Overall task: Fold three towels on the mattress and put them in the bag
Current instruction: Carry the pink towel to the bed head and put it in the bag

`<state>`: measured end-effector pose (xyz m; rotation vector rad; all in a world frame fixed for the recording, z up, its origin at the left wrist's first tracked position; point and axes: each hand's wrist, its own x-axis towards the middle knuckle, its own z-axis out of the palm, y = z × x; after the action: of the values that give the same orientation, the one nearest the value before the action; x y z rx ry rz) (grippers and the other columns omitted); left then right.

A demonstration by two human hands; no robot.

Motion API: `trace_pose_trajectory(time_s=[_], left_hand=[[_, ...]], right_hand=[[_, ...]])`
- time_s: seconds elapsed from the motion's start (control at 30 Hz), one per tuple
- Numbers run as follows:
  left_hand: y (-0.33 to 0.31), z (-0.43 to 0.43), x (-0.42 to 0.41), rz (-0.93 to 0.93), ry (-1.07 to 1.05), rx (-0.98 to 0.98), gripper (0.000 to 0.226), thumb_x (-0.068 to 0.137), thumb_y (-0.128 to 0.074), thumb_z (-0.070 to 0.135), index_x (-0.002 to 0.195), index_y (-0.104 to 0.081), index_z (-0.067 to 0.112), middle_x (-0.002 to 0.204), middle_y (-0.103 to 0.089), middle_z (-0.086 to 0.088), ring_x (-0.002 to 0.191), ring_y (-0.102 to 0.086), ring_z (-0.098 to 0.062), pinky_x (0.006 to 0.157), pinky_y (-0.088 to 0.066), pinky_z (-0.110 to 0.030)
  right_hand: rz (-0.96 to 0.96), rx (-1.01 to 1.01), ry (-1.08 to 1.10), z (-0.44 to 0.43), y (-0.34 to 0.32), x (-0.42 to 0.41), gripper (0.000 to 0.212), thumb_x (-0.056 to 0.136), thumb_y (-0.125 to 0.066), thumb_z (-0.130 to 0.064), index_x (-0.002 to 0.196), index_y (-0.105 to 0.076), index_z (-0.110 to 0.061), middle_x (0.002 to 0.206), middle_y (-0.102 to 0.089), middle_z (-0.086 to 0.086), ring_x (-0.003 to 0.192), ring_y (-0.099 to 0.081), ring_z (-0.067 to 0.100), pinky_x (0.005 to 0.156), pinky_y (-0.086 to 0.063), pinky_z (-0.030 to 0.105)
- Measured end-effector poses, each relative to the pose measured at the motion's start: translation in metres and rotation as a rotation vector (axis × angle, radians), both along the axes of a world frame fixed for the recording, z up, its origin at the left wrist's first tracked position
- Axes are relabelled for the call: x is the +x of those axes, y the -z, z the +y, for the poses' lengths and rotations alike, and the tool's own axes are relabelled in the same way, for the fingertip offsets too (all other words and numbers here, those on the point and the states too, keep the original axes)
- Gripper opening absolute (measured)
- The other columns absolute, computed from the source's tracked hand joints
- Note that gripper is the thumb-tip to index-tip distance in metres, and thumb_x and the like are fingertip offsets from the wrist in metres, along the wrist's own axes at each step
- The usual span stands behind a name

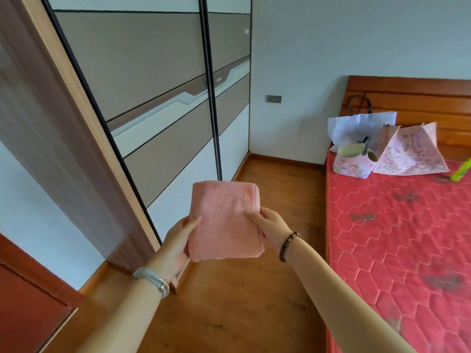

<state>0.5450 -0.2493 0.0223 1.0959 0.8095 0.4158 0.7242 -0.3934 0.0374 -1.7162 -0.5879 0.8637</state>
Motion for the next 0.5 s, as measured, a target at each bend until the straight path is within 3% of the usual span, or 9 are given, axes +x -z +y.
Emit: trace_pose_trajectory(time_s=[0.07,0.17,0.33,0.43,0.5], left_hand=[[0.0,0.011,0.014,0.008,0.051,-0.01,0.051,0.087,-0.07,0.04,0.131,-0.06,0.017,0.126,-0.068,-0.011,0.116,-0.064,-0.03,0.098,-0.054,-0.048],[0.003,0.015,0.035,-0.013,0.136,-0.042,0.042,0.092,-0.066,0.037,0.128,-0.062,0.016,0.121,-0.071,-0.01,0.115,-0.065,-0.028,0.088,-0.057,-0.042],[0.018,0.021,0.079,0.004,0.227,-0.084,0.044,0.09,-0.068,0.036,0.13,-0.061,0.017,0.123,-0.07,-0.009,0.116,-0.064,-0.029,0.082,-0.059,-0.044],[0.023,0.03,0.111,0.027,0.282,-0.083,0.042,0.091,-0.068,0.037,0.129,-0.062,0.018,0.122,-0.071,-0.008,0.115,-0.065,-0.028,0.081,-0.059,-0.041],[0.023,0.035,0.137,0.031,0.321,-0.077,0.04,0.093,-0.066,0.036,0.129,-0.062,0.019,0.122,-0.071,-0.007,0.115,-0.065,-0.028,0.081,-0.058,-0.042]], right_hand=[[-0.008,-0.007,0.054,0.002,0.001,0.006,0.05,0.091,-0.058,-0.044,0.11,-0.061,0.003,0.1,-0.069,0.015,0.085,-0.063,0.019,0.082,-0.057,0.039],[-0.028,-0.025,0.125,-0.001,0.006,0.018,0.051,0.091,-0.058,-0.044,0.111,-0.06,0.003,0.099,-0.068,0.017,0.082,-0.062,0.017,0.077,-0.057,0.033],[-0.016,-0.072,0.23,-0.01,0.013,0.044,0.058,0.086,-0.061,-0.047,0.111,-0.059,0.004,0.092,-0.064,0.007,0.083,-0.061,0.019,0.087,-0.055,0.046],[-0.001,-0.06,0.288,-0.012,0.016,0.065,0.07,0.075,-0.063,-0.055,0.11,-0.058,0.006,0.094,-0.067,0.011,0.085,-0.064,0.024,0.089,-0.055,0.052],[0.014,-0.047,0.329,-0.011,0.018,0.082,0.066,0.075,-0.063,-0.051,0.11,-0.059,0.004,0.102,-0.07,0.018,0.095,-0.068,0.032,0.089,-0.054,0.054]])
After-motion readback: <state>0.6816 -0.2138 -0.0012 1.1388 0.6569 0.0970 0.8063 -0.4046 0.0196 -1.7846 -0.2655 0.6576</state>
